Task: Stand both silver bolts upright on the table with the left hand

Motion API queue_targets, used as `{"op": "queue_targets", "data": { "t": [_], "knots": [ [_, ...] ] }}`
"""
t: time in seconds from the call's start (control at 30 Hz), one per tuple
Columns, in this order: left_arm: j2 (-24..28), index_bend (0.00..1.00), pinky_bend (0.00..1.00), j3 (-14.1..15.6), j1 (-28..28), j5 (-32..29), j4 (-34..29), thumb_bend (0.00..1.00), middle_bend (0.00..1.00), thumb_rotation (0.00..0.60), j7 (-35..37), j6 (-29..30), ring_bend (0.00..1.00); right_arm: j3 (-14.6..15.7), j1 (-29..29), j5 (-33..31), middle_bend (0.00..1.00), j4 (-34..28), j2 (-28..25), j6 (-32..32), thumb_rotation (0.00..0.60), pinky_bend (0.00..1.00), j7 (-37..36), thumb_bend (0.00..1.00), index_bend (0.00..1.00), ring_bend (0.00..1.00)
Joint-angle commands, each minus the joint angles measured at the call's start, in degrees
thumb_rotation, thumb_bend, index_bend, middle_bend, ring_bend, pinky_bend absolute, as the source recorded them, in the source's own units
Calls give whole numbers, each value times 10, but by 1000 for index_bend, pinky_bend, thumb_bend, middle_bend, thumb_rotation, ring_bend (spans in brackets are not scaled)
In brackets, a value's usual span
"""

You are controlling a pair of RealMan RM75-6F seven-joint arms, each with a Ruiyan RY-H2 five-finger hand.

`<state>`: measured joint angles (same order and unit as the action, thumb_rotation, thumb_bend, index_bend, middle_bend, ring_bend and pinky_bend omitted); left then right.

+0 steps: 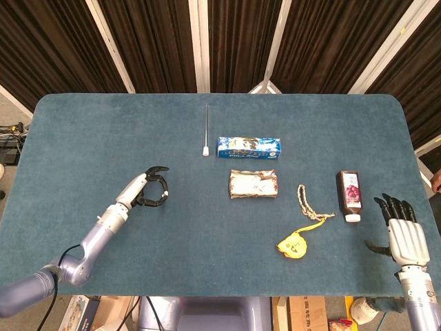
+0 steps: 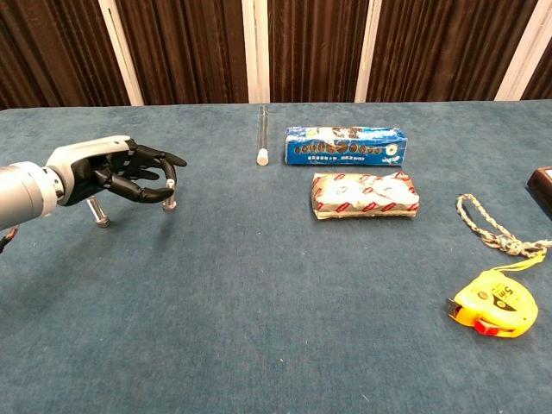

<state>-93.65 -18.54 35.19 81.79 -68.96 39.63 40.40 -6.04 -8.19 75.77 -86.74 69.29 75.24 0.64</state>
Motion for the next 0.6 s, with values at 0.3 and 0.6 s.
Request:
{"op": "queue_targets", "data": {
  "t": [0.3, 0.6],
  "knots": [
    [-33, 580, 0, 46, 33, 45, 65, 540, 111, 600, 85, 28, 0, 0, 0, -1, 91, 2, 1, -2, 600, 0, -1, 154, 145, 57],
    [-49, 578, 0, 71, 43, 50, 91, 537, 109, 600, 102, 39, 0, 0, -1, -1, 91, 4, 1, -3, 600, 0, -2, 153, 145, 57]
  ]
}}
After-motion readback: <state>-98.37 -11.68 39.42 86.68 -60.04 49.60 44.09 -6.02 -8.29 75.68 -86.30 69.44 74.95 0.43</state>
